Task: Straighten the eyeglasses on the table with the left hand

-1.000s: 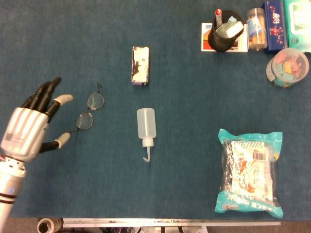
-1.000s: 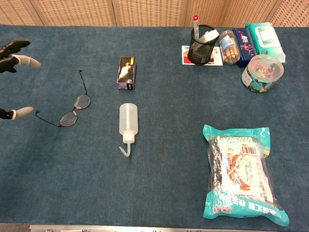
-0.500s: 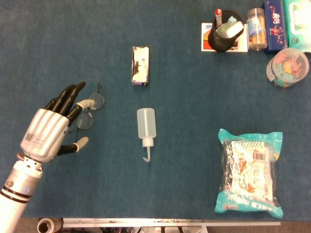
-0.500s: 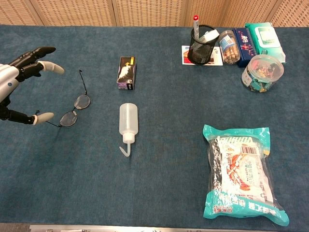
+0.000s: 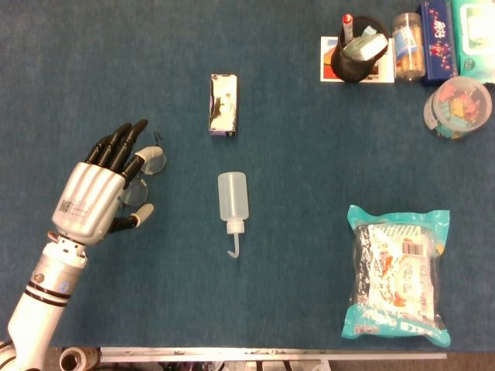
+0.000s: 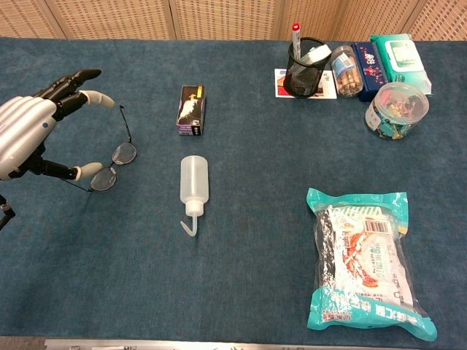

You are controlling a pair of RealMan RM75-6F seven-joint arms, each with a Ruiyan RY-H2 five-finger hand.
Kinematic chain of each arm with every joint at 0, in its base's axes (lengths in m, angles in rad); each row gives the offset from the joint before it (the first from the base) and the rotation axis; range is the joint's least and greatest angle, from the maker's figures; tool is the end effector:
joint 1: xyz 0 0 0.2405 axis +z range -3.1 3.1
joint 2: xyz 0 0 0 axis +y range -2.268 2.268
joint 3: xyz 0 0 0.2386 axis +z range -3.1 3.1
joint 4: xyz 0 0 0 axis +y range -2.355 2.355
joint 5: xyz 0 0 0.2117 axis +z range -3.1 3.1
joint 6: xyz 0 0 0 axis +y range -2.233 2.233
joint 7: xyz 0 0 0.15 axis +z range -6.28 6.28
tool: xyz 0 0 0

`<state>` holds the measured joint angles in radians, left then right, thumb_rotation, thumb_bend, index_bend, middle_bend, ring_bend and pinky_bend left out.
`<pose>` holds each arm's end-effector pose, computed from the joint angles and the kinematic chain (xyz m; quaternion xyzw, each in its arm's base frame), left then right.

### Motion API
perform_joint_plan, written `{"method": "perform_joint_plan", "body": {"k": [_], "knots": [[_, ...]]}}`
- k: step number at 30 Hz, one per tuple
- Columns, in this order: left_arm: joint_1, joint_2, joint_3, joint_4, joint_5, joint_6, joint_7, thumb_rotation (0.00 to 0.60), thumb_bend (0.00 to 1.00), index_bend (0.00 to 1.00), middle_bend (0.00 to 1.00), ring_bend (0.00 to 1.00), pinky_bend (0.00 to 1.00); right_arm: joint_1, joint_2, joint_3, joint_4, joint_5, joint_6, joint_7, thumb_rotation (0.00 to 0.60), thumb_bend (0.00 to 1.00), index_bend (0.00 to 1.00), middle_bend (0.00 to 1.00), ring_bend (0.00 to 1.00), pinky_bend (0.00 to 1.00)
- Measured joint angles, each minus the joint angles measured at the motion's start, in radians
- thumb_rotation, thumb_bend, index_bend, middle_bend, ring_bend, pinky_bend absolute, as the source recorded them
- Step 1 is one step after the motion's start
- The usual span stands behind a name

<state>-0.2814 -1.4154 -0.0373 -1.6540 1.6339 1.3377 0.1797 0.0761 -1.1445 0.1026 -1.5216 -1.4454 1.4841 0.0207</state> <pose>-0.1909 0.2162 0.0366 -0.6827 -0.3652 -0.4644 0.4300 -0.3160 -0.1950 0.1629 0.5687 -0.3746 0.3825 0.6245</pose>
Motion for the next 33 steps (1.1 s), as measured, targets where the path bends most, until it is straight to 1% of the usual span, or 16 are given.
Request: {"method": "perform_joint_plan", "body": {"k": [4, 8, 13, 33], "knots": [[-0.004, -0.02, -0.002, 0.029, -0.003, 0.005, 0.012, 0.6, 0.18, 0.19, 0.0, 0.0, 0.13, -0.001, 0.0, 0.0, 0.001, 0.002, 0.0, 0.001, 0.6, 0.21, 0.55, 0.4, 0.3, 0.35], [-0.001, -0.047, 0.006, 0.064, 0.0, 0.019, 0.028, 0.6, 0.18, 0.19, 0.0, 0.0, 0.13, -0.002, 0.0, 0.0, 0.002, 0.002, -0.001, 0.002, 0.6, 0.21, 0.55, 0.4, 0.3, 0.35], [0.004, -0.061, 0.018, 0.08, 0.002, 0.028, 0.034, 0.6, 0.18, 0.19, 0.0, 0.0, 0.13, -0.002, -0.002, -0.001, 0.002, 0.002, -0.002, 0.002, 0.6, 0.21, 0.55, 0.4, 0.3, 0.35], [0.013, -0.119, 0.017, 0.168, -0.033, 0.05, 0.008, 0.6, 0.18, 0.19, 0.0, 0.0, 0.13, 0.0, -0.004, -0.003, 0.002, 0.002, -0.01, 0.0, 0.6, 0.21, 0.55, 0.4, 0.3, 0.35]]}}
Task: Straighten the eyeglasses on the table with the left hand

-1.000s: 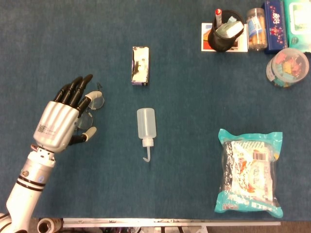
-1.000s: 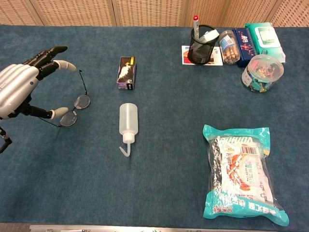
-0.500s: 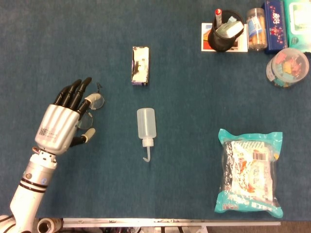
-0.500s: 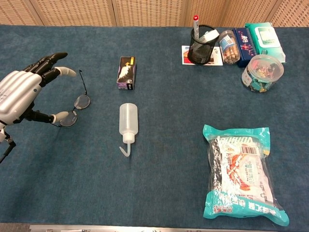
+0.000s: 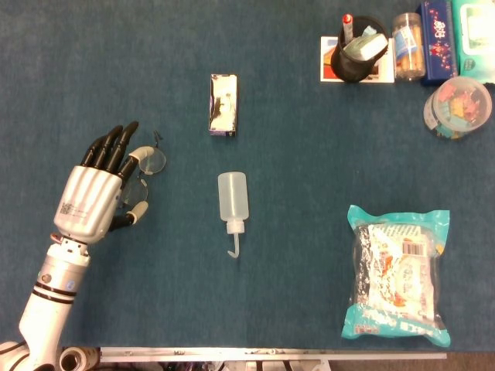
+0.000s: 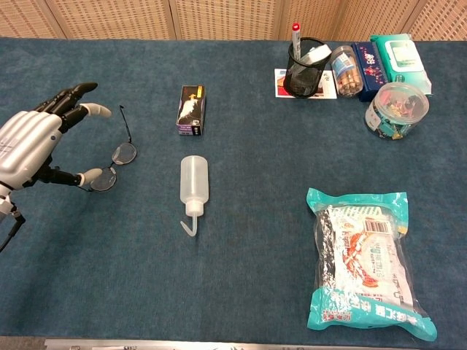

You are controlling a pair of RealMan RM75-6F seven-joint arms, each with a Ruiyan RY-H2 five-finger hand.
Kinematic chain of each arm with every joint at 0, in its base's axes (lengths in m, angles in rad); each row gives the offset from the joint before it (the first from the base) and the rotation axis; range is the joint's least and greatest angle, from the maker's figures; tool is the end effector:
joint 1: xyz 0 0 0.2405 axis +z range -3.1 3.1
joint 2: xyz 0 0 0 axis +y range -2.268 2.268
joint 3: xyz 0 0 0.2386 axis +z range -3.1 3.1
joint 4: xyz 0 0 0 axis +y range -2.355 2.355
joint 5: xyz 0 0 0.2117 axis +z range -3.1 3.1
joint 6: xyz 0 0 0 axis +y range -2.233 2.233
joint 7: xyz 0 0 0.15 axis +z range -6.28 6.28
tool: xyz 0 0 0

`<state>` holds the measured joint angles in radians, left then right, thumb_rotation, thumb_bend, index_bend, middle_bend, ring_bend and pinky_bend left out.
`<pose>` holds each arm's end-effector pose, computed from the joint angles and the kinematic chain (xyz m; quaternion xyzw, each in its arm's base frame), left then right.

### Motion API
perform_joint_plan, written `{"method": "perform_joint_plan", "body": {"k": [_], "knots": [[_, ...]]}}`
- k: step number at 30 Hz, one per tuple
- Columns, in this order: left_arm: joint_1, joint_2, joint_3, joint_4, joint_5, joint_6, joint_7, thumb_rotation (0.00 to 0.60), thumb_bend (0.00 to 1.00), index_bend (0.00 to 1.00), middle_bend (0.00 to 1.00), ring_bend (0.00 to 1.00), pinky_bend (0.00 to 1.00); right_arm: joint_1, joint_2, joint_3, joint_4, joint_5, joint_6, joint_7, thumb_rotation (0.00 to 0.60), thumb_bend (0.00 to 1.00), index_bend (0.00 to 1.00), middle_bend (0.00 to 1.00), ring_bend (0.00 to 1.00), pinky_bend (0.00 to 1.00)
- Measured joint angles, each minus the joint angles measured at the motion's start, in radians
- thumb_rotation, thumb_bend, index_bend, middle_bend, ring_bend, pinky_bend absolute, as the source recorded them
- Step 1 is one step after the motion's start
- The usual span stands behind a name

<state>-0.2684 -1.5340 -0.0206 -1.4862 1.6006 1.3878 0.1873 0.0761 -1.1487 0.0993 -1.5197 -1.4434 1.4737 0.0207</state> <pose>-0.2131 0.2166 0.0146 -0.6725 -0.3602 -0.4492 0.4650 -0.3173 -0.1943 0.1599 0.5702 -0.3799 0.3788 0.6221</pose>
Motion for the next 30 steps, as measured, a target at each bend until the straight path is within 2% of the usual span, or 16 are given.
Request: {"method": "perform_joint_plan", "body": {"k": [30], "knots": [[0.033, -0.021, -0.009, 0.143, -0.048, 0.045, -0.038, 0.6, 0.18, 0.19, 0.0, 0.0, 0.13, 0.002, -0.008, -0.003, -0.001, 0.0, -0.006, -0.005, 0.6, 0.21, 0.55, 0.4, 0.3, 0.35]]}}
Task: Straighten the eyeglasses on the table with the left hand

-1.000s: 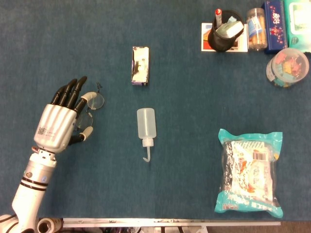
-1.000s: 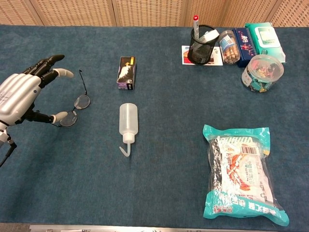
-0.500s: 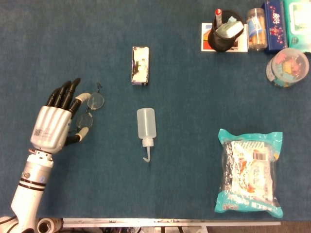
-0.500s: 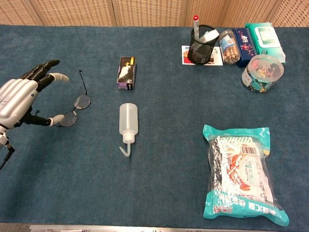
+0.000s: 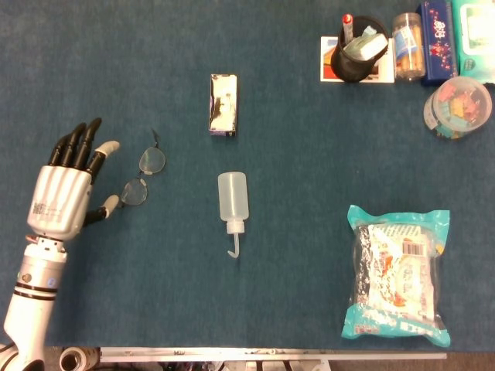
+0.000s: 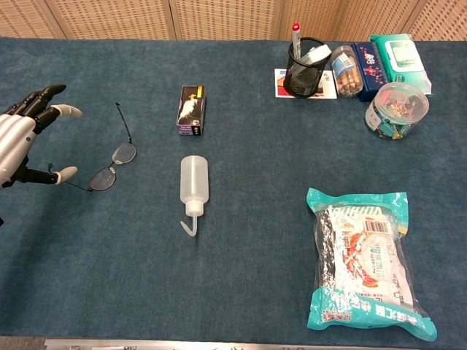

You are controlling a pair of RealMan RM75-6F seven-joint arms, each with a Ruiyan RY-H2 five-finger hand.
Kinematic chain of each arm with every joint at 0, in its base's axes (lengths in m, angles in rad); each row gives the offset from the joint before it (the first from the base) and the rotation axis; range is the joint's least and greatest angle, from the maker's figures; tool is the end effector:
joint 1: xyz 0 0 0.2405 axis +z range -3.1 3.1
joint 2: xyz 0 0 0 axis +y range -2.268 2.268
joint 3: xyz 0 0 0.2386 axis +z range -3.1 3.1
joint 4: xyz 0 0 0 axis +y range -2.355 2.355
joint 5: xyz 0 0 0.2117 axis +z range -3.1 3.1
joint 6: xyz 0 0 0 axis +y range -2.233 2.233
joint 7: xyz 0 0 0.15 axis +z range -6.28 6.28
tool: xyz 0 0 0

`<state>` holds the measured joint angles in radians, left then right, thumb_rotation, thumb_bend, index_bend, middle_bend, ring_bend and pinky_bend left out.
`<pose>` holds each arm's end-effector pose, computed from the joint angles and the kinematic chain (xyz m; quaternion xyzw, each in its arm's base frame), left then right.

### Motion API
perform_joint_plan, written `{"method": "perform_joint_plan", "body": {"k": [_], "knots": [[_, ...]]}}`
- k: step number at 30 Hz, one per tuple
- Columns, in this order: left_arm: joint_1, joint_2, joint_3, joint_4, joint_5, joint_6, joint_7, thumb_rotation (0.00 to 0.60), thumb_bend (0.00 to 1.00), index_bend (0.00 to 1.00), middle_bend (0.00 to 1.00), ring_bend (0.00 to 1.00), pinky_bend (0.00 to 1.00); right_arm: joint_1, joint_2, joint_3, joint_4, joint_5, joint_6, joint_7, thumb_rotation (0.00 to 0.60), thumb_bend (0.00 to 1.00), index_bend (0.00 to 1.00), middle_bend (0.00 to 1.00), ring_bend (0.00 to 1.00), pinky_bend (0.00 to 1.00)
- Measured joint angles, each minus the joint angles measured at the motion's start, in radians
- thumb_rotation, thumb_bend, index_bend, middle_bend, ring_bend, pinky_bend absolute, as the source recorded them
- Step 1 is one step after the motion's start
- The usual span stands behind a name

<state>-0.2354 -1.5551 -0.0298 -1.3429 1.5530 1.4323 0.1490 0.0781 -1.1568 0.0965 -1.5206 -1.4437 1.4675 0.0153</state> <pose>-0.2527 0.2202 0.0239 -0.6522 -0.3531 -0.4225 0.5210 -0.3167 -0.1944 0.1558 0.5720 -0.3833 0.3775 0.6191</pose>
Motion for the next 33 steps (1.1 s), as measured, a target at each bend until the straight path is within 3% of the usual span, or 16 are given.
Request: {"method": "perform_joint_plan", "body": {"k": [16, 33], "knots": [[0.001, 0.005, -0.026, 0.119, -0.008, 0.03, -0.052, 0.6, 0.18, 0.21, 0.0, 0.0, 0.13, 0.0, -0.001, -0.001, -0.004, 0.0, 0.0, -0.006, 0.6, 0.21, 0.55, 0.4, 0.3, 0.35], [-0.088, -0.029, -0.045, 0.371, 0.042, 0.02, -0.215, 0.6, 0.18, 0.22, 0.0, 0.0, 0.13, 0.007, -0.004, 0.0, -0.01, 0.001, -0.009, -0.017, 0.6, 0.21, 0.55, 0.4, 0.3, 0.35]]}}
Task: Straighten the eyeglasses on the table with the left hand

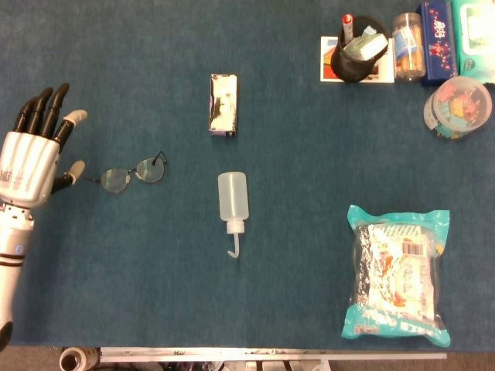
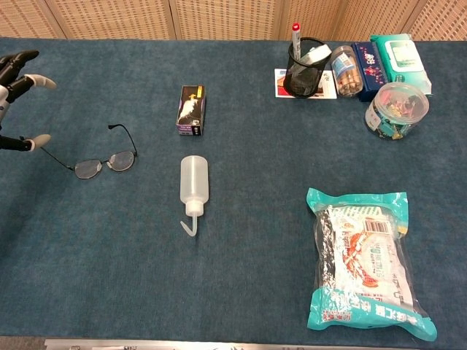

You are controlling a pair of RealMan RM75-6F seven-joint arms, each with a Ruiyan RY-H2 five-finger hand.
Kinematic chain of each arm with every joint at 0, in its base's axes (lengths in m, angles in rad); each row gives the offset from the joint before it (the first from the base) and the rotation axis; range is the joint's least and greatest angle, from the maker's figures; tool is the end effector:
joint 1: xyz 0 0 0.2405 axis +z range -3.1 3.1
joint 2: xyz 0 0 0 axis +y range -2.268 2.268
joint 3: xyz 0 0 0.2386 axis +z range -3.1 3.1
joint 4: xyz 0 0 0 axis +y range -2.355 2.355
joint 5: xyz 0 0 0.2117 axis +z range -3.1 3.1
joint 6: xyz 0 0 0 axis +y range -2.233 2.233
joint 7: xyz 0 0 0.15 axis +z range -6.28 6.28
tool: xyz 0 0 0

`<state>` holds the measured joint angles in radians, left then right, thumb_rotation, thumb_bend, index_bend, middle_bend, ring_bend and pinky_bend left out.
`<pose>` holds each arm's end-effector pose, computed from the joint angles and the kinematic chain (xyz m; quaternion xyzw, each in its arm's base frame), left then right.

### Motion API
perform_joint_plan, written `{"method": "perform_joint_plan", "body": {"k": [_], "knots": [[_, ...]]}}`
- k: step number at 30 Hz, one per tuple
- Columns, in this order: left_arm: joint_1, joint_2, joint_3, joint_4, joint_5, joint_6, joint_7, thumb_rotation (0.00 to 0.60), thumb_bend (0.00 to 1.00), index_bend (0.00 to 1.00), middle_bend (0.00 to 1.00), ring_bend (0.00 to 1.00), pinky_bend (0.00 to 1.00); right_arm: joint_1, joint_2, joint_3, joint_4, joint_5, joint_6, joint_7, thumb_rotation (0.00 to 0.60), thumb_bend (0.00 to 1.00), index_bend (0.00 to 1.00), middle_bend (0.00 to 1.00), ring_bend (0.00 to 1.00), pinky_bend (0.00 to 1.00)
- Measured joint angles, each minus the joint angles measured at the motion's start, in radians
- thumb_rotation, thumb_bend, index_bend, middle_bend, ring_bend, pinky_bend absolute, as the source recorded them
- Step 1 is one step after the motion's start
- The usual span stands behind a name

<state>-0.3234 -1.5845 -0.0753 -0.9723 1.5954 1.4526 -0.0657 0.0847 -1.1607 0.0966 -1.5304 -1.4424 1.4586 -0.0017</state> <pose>-0.2918 0.2696 0.0557 -0.6668 -0.2716 -0.4279 0.5464 -0.3139 -0.1963 0.1523 0.5758 -0.3838 0.3755 0.6166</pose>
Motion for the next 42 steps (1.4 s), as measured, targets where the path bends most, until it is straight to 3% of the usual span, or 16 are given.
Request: {"method": "perform_joint_plan", "body": {"k": [10, 27, 34, 42], "knots": [[-0.015, -0.02, 0.001, 0.051, -0.002, 0.007, -0.082, 0.6, 0.18, 0.22, 0.0, 0.0, 0.13, -0.002, -0.003, 0.0, 0.01, 0.007, -0.002, 0.014, 0.6, 0.21, 0.55, 0.4, 0.3, 0.35], [0.092, 0.104, 0.062, -0.231, -0.007, 0.081, -0.07, 0.6, 0.18, 0.22, 0.0, 0.0, 0.13, 0.004, -0.009, 0.007, 0.025, 0.004, -0.002, 0.033, 0.6, 0.21, 0.55, 0.4, 0.3, 0.35], [0.084, 0.094, 0.049, -0.193, -0.019, 0.063, -0.074, 0.6, 0.18, 0.22, 0.0, 0.0, 0.13, 0.002, -0.008, 0.006, 0.022, 0.004, 0.002, 0.032, 0.6, 0.21, 0.55, 0.4, 0.3, 0.35], [0.042, 0.057, 0.027, -0.074, -0.029, 0.009, -0.144, 0.6, 0.18, 0.22, 0.0, 0.0, 0.13, -0.001, -0.007, 0.005, 0.021, 0.009, 0.001, 0.029, 0.6, 0.21, 0.55, 0.4, 0.3, 0.35]]}}
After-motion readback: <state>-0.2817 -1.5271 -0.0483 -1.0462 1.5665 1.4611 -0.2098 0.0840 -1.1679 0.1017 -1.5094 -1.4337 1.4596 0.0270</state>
